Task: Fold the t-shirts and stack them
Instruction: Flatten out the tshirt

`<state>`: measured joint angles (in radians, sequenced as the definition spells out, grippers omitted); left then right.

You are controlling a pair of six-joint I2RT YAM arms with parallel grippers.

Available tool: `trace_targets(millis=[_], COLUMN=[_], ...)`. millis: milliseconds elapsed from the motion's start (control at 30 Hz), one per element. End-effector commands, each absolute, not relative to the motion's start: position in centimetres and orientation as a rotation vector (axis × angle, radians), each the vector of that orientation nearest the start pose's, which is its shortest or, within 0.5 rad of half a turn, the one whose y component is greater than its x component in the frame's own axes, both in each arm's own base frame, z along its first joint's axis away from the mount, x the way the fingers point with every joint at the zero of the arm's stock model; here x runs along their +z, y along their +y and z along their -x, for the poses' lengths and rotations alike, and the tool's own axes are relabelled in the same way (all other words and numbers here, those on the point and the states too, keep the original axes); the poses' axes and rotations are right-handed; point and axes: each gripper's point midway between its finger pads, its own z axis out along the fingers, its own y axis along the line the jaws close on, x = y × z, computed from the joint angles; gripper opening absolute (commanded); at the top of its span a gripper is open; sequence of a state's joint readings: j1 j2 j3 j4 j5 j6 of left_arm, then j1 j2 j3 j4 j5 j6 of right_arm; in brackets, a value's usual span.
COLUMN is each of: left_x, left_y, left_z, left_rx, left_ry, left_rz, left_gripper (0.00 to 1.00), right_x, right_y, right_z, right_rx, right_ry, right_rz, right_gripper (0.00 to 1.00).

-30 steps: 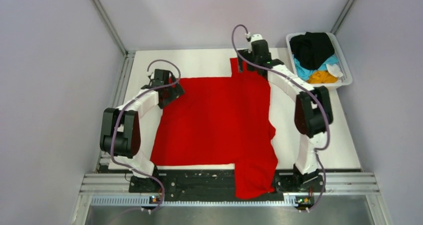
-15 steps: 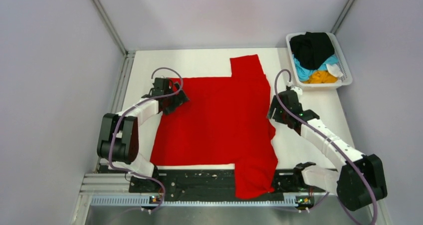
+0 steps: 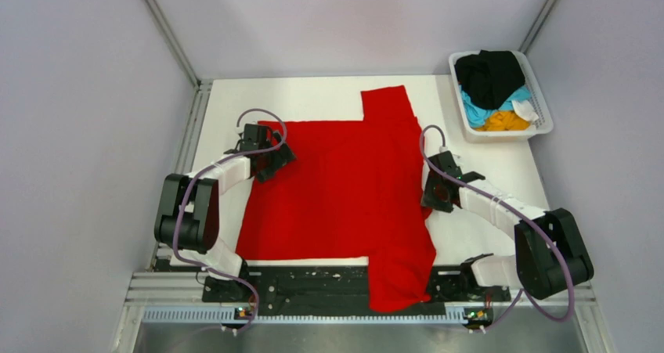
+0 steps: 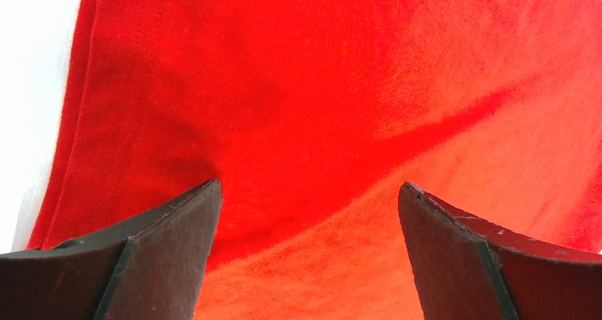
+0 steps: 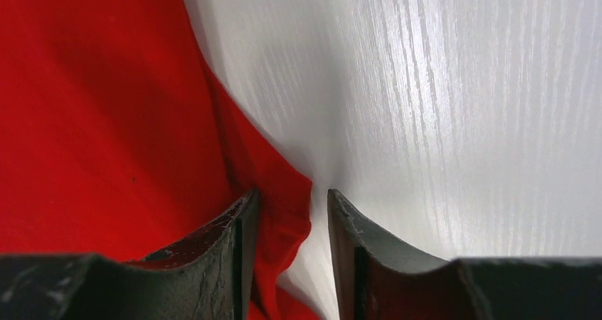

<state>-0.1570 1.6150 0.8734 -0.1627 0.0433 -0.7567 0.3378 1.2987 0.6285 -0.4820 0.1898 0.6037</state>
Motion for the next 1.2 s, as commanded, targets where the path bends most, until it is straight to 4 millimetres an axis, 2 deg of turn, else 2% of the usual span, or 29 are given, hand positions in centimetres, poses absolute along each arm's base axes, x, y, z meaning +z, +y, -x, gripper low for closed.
trace_targets(millis=[0,133,167,200,300,433,533,633,800,900,933,967,1000,1033,1067,1167], left_x=[3.2,2.7,2.7,2.6,2.5,2.3,2.1,1.9,1.5,1.5,1.5,1.8,2.1,2.6,3.1,5.9], left_y=[-9.0,-9.0,-8.5,-8.3,-7.9,-7.1,-6.3,-5.8,-6.2,-6.2,-6.4,-6.5,-6.7,-6.8,-7.0,-7.6], left_z=[-37.4,-37.3,-37.4,-37.3,-37.2,-36.8,-36.4,-36.3,-36.0,-36.0,-36.0,-36.1,-36.2,-36.5,-36.7,-37.9], left_rx=[-0.392,-0.388,-0.352,-0.339,-0.311,-0.260,-0.209,-0.173,-0.197,-0.201,-0.205,-0.216,-0.229,-0.245,-0.257,-0.318], left_ry=[2.419,2.430,2.420,2.421,2.415,2.416,2.420,2.422,2.447,2.444,2.447,2.445,2.444,2.437,2.429,2.384], left_rz=[0.756,0.772,0.786,0.792,0.808,0.833,0.856,0.855,0.856,0.856,0.850,0.842,0.833,0.821,0.812,0.759], left_gripper=[0.99,0.99,0.99,0.99,0.99,0.99,0.99,0.99,0.99,0.99,0.99,0.99,0.99,0.99,0.99,0.99], right_x=[1.5,0.6,0.7,0.8,1.9,4.4,5.8,7.0,7.8,8.0,8.4,8.8,9.2,9.8,10.6,13.7], right_y=[7.7,8.0,8.0,7.8,6.6,2.5,-1.1,-4.1,-5.2,-5.2,-5.1,-4.9,-4.5,-3.8,-3.0,0.7], right_z=[-24.2,-24.1,-24.1,-24.2,-24.8,-25.4,-24.3,-22.2,-20.2,-19.8,-20.0,-20.4,-21.3,-22.5,-23.9,-29.1], right_rx=[0.055,0.059,0.060,0.050,-0.026,-0.285,-0.474,-0.692,-0.812,-0.806,-0.782,-0.749,-0.687,-0.600,-0.509,-0.161], right_ry=[2.649,2.682,2.681,2.674,2.620,2.552,2.501,2.450,2.454,2.451,2.438,2.426,2.414,2.403,2.377,2.262], right_rz=[-0.426,-0.431,-0.431,-0.438,-0.465,-0.559,-0.708,-0.802,-0.851,-0.871,-0.874,-0.866,-0.843,-0.803,-0.776,-0.644], right_gripper=[0.38,0.19,0.07,0.00,0.00,0.00,0.00,0.00,0.00,0.10,0.21,0.36,0.55,0.67,0.75,0.86])
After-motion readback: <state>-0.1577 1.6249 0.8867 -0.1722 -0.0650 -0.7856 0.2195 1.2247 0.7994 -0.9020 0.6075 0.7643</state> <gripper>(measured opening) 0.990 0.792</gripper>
